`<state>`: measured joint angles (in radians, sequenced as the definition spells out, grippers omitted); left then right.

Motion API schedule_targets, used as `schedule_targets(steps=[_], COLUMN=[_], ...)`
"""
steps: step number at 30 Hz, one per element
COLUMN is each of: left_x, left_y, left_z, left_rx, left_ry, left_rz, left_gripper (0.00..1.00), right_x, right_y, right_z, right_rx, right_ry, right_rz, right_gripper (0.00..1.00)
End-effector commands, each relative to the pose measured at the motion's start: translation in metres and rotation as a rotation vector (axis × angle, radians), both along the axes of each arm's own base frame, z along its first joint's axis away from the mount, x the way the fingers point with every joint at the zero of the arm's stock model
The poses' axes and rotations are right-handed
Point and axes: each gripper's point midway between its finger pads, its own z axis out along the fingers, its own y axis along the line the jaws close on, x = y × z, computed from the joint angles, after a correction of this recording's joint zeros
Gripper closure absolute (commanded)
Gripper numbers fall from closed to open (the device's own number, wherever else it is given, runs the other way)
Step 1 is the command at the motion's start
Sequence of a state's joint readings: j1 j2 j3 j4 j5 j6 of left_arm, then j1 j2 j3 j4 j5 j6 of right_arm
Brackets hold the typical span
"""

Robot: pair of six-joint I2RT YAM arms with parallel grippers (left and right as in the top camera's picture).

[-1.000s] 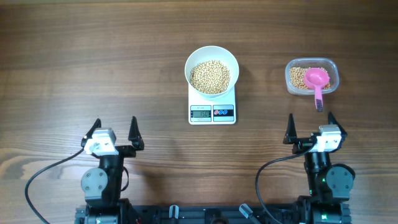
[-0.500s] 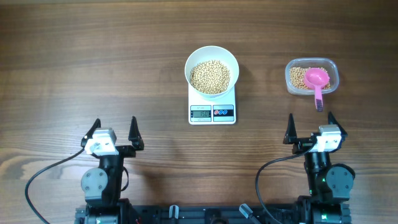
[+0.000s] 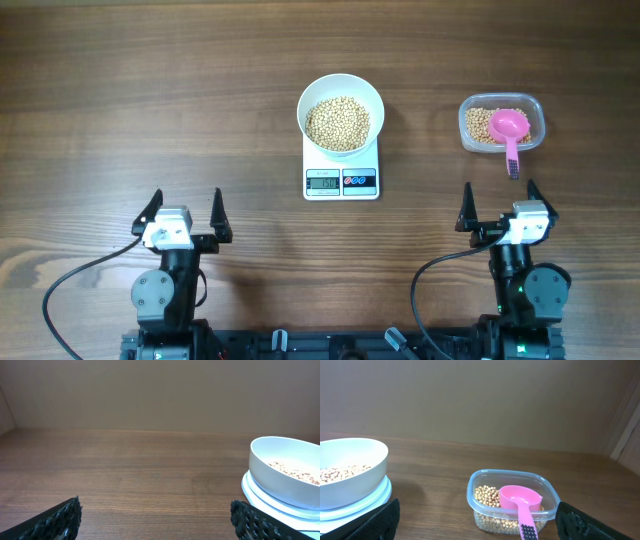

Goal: Scoop item into bowl and weigh 150g on scale

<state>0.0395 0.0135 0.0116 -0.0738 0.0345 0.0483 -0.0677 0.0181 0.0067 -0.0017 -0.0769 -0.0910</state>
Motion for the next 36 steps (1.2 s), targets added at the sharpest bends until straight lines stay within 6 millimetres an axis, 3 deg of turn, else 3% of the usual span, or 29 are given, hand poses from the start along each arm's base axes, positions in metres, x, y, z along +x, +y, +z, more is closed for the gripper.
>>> schedule_targets(steps=[1, 36], left_x=[-0.0003, 0.0005], left_y=[-0.0013, -0.0013], left_z=[-0.0015, -0.0048], left_rx=[0.024, 0.023], left_ry=[0.0, 0.015], left_rz=[-0.007, -0.008], left_gripper=[0.0, 0.0], right_x=[-0.0005, -0.0005], right_y=[-0.0022, -0.0022], right_z=[0.0021, 0.0021], right_rx=[0.014, 0.014], right_ry=[-0.011, -0.011], right_rz=[-0.015, -0.015], right_gripper=[0.0, 0.0])
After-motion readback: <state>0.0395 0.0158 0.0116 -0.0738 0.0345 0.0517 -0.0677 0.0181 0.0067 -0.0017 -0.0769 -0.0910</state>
